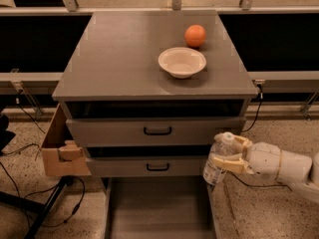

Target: Place blue plastic bottle into bottom drawer

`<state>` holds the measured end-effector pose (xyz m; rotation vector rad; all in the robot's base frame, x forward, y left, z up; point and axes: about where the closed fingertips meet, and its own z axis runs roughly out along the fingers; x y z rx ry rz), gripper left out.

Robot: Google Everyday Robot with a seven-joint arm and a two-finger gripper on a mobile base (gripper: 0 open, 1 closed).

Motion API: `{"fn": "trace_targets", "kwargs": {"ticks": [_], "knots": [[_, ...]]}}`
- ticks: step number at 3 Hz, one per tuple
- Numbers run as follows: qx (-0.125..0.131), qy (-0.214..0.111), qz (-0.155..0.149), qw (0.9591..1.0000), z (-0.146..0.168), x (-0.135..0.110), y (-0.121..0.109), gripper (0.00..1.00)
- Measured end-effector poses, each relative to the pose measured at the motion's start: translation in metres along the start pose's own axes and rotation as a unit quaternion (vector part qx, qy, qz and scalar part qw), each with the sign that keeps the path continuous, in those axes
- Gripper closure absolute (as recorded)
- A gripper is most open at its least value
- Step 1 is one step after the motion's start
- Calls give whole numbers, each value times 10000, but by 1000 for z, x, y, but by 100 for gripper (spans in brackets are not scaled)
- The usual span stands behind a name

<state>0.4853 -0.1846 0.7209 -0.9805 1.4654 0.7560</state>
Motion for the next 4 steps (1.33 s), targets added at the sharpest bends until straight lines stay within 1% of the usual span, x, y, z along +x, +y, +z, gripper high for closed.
{"fn": "trace_targets", "kwargs": {"ticks": [1,2,3,4], "knots": [[-290,-5,-10,9996,39,41,9,100],[-433,-102,-28,9990,88,107,21,100],[-436,-223,-61,9988,131,163,25,100],[-435,-297,-31,9986,163,211,29,100]]}}
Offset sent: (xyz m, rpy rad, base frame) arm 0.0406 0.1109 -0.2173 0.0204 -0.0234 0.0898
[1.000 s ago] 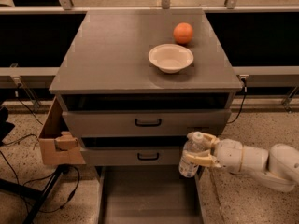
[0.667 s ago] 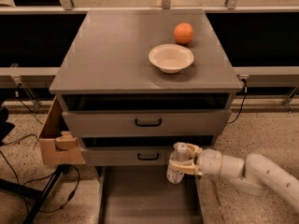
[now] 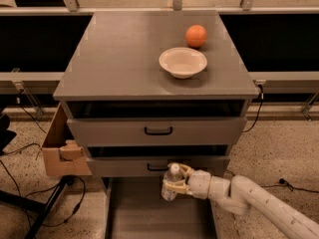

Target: Place blue plastic bottle into bottom drawer

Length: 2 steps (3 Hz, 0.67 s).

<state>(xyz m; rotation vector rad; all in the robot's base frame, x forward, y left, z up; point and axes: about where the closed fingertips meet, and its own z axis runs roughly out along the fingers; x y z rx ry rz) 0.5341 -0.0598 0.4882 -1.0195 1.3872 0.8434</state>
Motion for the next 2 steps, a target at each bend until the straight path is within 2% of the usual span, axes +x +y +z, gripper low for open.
{"fn": "trace_targets", "kwargs": {"ticks": [1,2], "knots": [[-5,28,131,9999,12,38,6,100],[-8,15,164,9999,14,41,8,100]]}}
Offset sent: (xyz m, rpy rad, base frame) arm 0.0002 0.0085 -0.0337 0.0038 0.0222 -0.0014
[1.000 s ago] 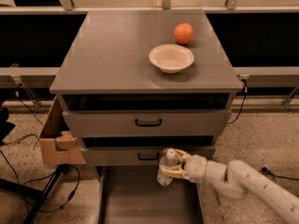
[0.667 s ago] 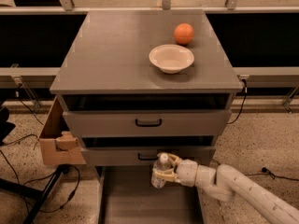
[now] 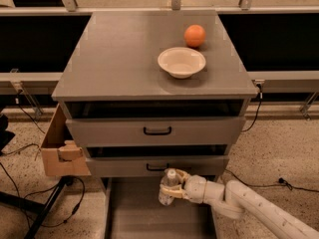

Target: Place blue plastic bottle into bottom drawer

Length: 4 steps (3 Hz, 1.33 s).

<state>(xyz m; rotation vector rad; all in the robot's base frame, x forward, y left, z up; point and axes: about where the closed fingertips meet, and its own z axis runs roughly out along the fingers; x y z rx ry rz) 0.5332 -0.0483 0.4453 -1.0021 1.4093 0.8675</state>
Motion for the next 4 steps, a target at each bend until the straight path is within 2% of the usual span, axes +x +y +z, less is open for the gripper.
{"fn": "trace_targets", "kwargs": {"ticks": [1,2,3,4], "knots": [[-285,80,18,9996,21,14,11,100],[-807,114,-77,9966,57,49,31,100],[-1291,147,-215,9913,107,102,52,100],[-1469,164,-245,9887,130,135,65,100]]}}
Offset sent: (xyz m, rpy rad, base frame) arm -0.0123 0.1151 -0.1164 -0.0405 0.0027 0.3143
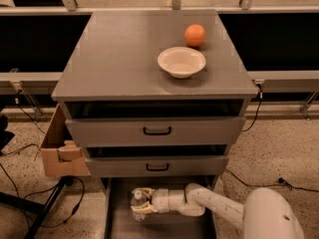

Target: Place blue plastic bottle into bottom drawer

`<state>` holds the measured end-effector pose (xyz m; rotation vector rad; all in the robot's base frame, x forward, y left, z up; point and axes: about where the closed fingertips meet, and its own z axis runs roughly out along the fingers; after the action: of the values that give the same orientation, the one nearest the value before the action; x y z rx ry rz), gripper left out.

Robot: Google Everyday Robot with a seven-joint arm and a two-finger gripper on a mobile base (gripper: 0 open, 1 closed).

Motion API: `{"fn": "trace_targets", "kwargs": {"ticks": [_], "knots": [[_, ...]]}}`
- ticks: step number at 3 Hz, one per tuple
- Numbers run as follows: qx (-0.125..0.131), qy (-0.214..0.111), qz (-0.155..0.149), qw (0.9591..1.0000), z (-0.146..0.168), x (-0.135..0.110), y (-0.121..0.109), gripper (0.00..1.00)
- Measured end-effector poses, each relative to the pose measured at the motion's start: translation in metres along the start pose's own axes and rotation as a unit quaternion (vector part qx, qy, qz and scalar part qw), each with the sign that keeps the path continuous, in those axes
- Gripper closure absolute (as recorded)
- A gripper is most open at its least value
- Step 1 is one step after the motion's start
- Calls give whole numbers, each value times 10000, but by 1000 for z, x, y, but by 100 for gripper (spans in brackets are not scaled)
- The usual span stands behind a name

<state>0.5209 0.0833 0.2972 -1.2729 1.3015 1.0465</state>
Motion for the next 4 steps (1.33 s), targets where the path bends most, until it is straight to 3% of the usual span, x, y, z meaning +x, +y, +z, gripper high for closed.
{"fn": "trace_targets", "kwargs": {"ticks": [1,2,3,4], "knots": [[-89,24,79,9999,24,41,20,100],[-104,34,183,9998,32,62,33,100],[-52,-18,257,9997,36,69,37,100],[-52,-18,257,9997,36,66,37,84]]}}
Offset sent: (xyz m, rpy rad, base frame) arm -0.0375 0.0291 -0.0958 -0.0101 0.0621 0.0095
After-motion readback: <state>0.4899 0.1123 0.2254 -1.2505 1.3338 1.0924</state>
